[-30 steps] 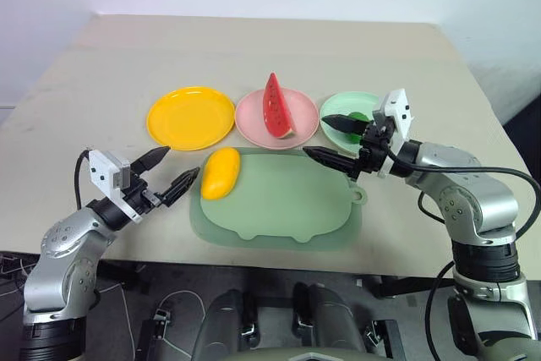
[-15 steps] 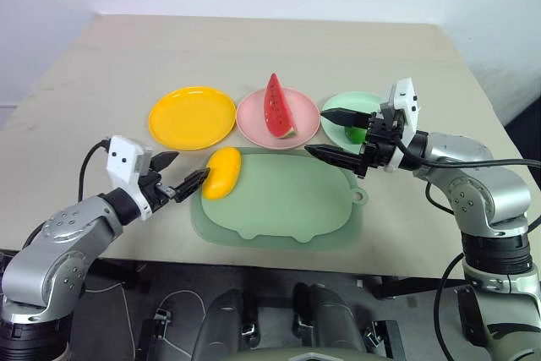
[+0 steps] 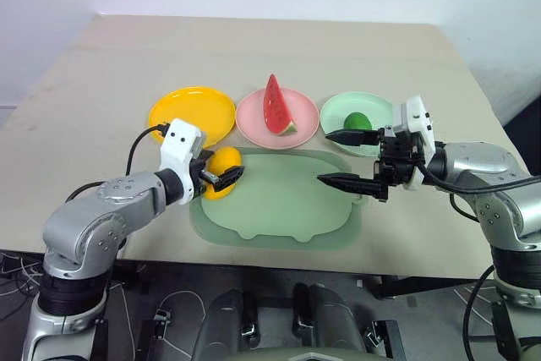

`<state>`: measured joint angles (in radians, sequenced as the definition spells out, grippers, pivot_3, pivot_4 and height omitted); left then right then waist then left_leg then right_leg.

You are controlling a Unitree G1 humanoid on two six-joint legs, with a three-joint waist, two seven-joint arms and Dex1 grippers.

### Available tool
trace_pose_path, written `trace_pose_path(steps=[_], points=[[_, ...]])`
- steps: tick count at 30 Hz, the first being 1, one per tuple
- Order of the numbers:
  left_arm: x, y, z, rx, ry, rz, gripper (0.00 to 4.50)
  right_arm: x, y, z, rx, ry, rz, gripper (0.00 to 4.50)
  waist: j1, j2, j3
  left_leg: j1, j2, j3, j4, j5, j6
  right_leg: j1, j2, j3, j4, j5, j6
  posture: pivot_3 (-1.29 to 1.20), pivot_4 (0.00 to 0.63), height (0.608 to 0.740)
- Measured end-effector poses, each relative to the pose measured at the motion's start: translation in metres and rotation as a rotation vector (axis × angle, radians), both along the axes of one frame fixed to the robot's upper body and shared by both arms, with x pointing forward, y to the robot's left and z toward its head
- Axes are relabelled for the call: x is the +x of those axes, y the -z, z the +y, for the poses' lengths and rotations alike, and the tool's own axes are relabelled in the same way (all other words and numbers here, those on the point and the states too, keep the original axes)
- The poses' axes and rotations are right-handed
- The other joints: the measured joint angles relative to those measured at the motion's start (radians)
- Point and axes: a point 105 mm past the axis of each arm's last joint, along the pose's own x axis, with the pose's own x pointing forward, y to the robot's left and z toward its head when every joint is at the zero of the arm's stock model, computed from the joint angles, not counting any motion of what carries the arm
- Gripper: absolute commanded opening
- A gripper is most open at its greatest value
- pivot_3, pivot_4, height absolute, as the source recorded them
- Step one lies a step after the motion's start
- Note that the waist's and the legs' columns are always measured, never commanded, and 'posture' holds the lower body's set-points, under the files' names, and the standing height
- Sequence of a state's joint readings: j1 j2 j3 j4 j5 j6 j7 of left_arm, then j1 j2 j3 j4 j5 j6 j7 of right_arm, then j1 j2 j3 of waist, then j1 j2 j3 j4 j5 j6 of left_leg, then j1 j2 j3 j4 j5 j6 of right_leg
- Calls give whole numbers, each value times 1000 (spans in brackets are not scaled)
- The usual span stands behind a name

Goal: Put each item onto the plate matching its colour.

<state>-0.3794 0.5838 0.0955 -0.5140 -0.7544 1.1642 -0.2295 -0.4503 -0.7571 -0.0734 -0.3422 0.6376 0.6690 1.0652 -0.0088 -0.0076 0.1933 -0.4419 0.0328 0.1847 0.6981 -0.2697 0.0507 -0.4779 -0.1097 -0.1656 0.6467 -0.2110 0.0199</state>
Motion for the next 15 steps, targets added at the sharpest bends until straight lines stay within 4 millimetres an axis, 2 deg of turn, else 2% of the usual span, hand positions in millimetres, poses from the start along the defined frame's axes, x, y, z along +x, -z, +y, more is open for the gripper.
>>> trace_pose_path(steps=[6, 15], points=[[1, 14, 1, 58, -53, 115, 4500, -3, 3, -2, -70, -39, -32, 4476, 4, -1, 1, 0, 0, 0, 0, 0, 0, 0, 0, 0, 0, 0, 0, 0, 150, 696], [12, 16, -11, 48, -86, 190, 4500, -1, 8, -8, -122, -62, -41, 4476, 23, -2, 1, 0, 0, 0, 2, 0, 0, 1, -1, 0, 0, 2, -3, 0, 150, 696]])
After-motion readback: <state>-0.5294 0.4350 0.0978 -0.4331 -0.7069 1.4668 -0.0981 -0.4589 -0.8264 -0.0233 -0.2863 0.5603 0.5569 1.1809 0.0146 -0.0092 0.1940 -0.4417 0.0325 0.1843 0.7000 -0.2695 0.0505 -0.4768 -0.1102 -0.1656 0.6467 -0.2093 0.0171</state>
